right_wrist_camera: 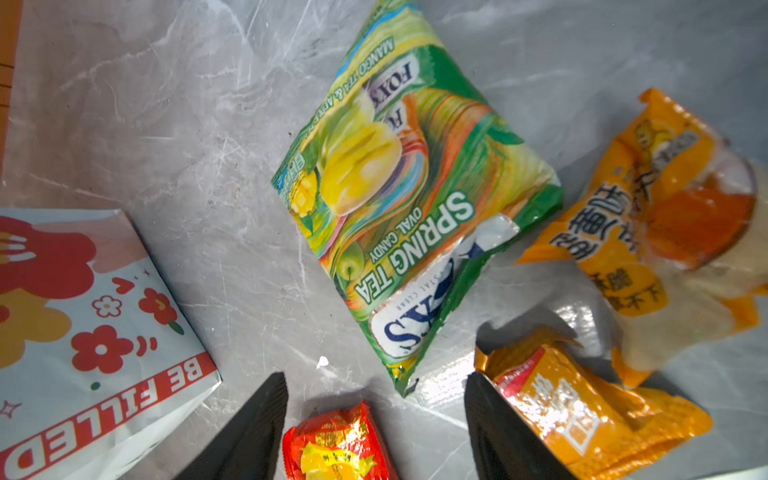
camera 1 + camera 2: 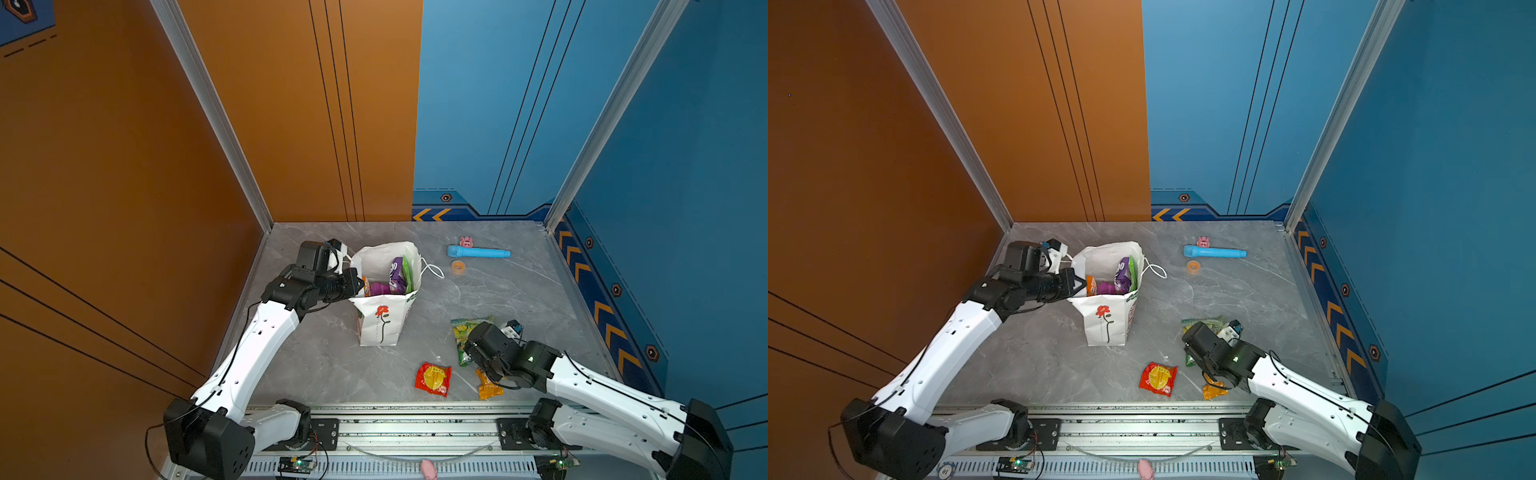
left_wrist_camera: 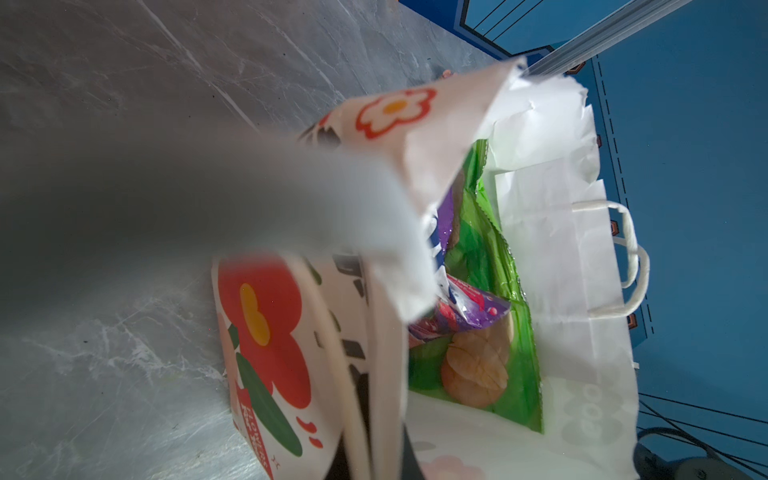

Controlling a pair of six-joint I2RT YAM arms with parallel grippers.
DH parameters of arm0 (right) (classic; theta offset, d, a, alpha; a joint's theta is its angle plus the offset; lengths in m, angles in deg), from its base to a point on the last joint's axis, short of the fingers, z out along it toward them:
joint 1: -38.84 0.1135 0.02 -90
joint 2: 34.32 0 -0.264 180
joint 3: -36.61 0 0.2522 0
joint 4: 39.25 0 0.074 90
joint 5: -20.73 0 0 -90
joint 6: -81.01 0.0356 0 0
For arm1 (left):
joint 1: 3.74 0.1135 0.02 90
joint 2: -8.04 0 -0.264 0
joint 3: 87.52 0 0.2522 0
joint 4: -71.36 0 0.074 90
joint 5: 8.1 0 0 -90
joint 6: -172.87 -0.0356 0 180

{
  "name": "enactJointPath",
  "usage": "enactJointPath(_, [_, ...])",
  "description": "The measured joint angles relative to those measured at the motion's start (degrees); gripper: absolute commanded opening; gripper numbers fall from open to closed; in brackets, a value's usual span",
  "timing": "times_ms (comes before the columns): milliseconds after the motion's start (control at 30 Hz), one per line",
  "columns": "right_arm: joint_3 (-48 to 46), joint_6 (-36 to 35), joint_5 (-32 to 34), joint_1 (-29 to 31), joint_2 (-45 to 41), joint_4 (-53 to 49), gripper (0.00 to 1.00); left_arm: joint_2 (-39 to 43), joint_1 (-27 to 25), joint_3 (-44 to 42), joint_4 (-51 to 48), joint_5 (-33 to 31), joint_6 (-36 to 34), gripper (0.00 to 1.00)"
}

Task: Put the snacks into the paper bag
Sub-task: 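Move the right gripper down onto the green Fox's Spring Tea bag, then pinch the green Fox's bag edge with the right gripper and lift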

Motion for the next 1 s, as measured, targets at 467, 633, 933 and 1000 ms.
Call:
enactJointPath(467, [-2.99, 2.16, -4.02, -4.9, 7.19, 9.92, 0.51, 1.38, 0.0, -1.07, 0.31, -0.09, -1.27, 0.0])
enactJointPath(633, [-3.5, 2.16, -5.16, -4.94, 8.7, 10.36, 0.49, 1.64, 0.0, -1.27, 0.33, -0.26, -1.31, 0.0])
enactJointPath(933, [-4.9, 2.45, -5.84, -4.94, 10.54, 12.37, 0.45, 1.68, 0.0, -1.29, 0.31, -0.48, -1.68, 0.0])
enactJointPath(1000, [-4.94, 2.58, -6.03, -4.96, 11.02, 12.96, 0.41, 1.68, 0.0, -1.29, 0.31, -0.5, -1.68, 0.0])
